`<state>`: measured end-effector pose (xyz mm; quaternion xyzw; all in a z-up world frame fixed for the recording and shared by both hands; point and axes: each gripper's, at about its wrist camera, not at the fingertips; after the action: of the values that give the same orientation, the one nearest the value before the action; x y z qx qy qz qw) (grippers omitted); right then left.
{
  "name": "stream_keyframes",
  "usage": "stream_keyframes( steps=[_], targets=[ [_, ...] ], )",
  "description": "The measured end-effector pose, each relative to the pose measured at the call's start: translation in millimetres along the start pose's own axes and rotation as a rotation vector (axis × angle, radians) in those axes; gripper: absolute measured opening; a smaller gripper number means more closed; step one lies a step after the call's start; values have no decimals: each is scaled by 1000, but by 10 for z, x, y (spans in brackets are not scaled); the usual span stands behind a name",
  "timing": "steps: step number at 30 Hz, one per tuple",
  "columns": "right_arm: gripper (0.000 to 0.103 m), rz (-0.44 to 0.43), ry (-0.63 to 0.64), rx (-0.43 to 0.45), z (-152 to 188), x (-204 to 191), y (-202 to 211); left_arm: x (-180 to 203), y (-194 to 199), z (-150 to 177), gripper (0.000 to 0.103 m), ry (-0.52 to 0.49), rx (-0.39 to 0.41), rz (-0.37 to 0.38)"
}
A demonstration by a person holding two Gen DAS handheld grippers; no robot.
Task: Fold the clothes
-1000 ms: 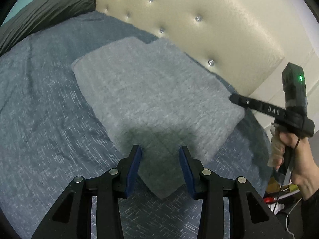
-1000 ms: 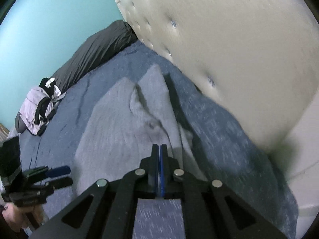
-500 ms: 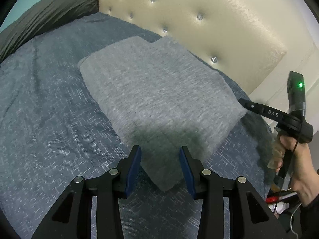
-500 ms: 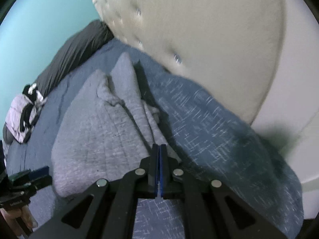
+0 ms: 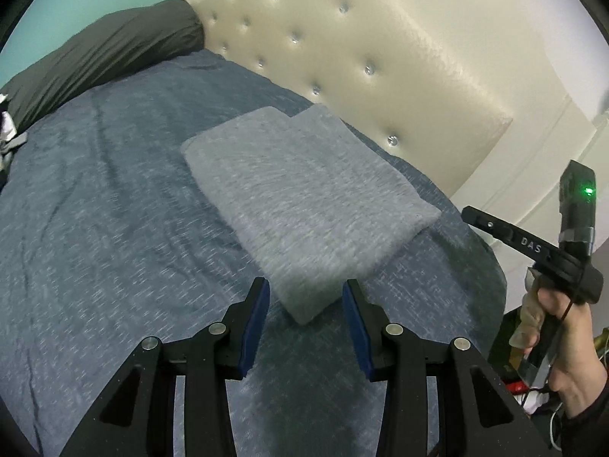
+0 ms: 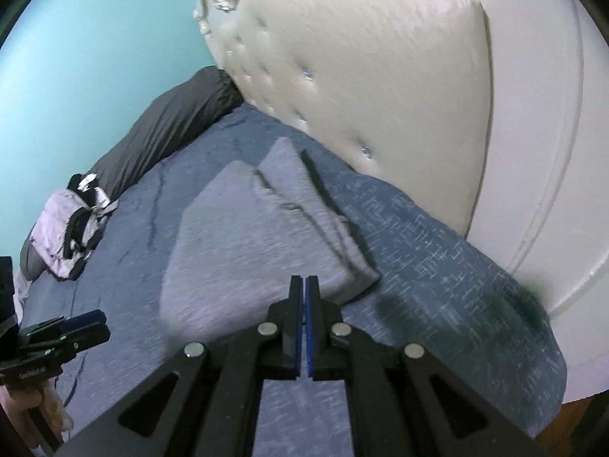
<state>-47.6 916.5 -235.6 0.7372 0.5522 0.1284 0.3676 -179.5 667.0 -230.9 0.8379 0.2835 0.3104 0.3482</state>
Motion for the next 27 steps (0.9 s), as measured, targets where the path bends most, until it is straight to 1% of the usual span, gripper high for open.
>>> stream_keyframes(
  steps=[4,8,12,17,27],
  targets=[
    [0,-18,18,14,25,-208,158,-74,264,72,43,38,17,-16],
    [0,-31,20,34,58,-374,366,-83,503,131,43,48,36,-29],
    [0,-39,38,46,128,-561,551,-47,695,195,43,48,52,-26],
    [0,-26,41,54,224,-727,744,-26,936,277,43,42,79,-25],
    [0,-13,27,91,275,-984,1233,19,1356,350,44,12,115,-13]
  ],
)
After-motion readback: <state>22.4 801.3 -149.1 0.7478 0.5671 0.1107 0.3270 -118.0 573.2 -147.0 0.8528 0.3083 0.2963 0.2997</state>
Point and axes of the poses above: each gripper's, at about its wrist camera, not at the fingertips, and y roughly against the way its jaws point, x to its right, z to its underside, and after that the axes turned 6 degrees about y, right-handed
